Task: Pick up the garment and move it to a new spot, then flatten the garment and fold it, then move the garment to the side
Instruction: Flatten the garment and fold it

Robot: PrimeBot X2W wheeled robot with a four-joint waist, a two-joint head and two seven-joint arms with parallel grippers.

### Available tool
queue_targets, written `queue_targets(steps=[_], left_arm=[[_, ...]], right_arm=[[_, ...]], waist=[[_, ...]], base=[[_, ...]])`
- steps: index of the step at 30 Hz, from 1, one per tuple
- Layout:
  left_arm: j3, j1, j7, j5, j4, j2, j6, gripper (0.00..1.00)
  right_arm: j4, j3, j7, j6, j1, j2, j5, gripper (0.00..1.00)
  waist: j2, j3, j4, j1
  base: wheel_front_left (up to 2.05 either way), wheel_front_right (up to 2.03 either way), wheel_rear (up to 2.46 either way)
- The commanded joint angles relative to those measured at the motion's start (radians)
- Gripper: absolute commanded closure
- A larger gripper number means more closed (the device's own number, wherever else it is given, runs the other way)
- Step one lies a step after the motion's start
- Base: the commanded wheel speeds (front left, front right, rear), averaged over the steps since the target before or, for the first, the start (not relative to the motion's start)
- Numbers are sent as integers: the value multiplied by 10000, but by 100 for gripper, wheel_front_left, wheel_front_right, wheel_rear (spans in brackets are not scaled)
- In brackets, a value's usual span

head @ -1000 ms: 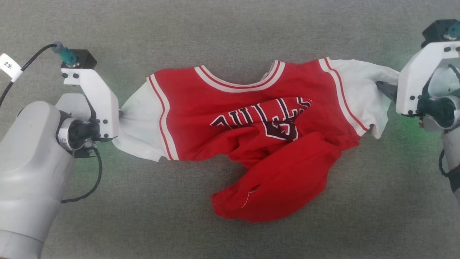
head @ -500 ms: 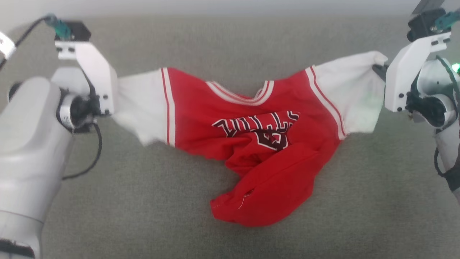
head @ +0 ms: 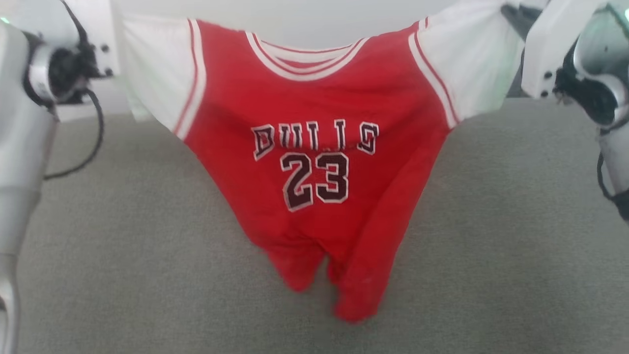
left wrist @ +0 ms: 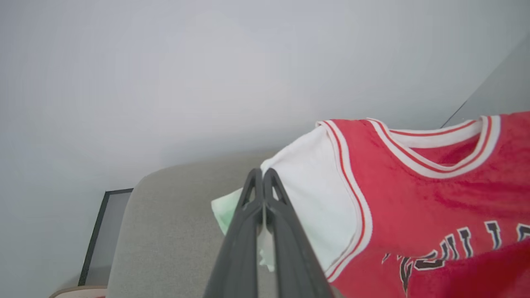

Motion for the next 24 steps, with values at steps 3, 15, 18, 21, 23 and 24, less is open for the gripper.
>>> queue_targets(steps=[3,15,18,21,23,24], left_arm=[[44,-445,-4,109,-58,73,36,100],[159,-2331,-2173,692,402,-203,-368,100],[144,-3196,-3063,938,656,-353,-571,100],[154,-4112,-4218,1296,944,-445,-727,100],[162,-4394,-4526,1360,1076,-469,-755,100],[97,-4666,-4991,1552,1149,-499,-815,100]], right_arm=[[104,155,-294,1,-481,48,-36,100],[1943,104,-2758,1,-2849,381,-876,100],[2612,-131,-3872,1,-3731,499,-1402,100],[3279,-435,-5260,1,-4553,640,-2093,100],[3447,-512,-5726,1,-4837,663,-2409,100],[3631,-589,-6181,1,-5086,728,-2609,100]], waist=[[0,-177,-180,-1],[0,1798,-307,-1],[0,2605,-345,-1],[0,3281,-372,-1],[0,3501,-384,-1],[0,3687,-387,-1]], base=[[0,0,0],[0,0,0],[0,0,0],[0,0,0],[0,0,0],[0,0,0]])
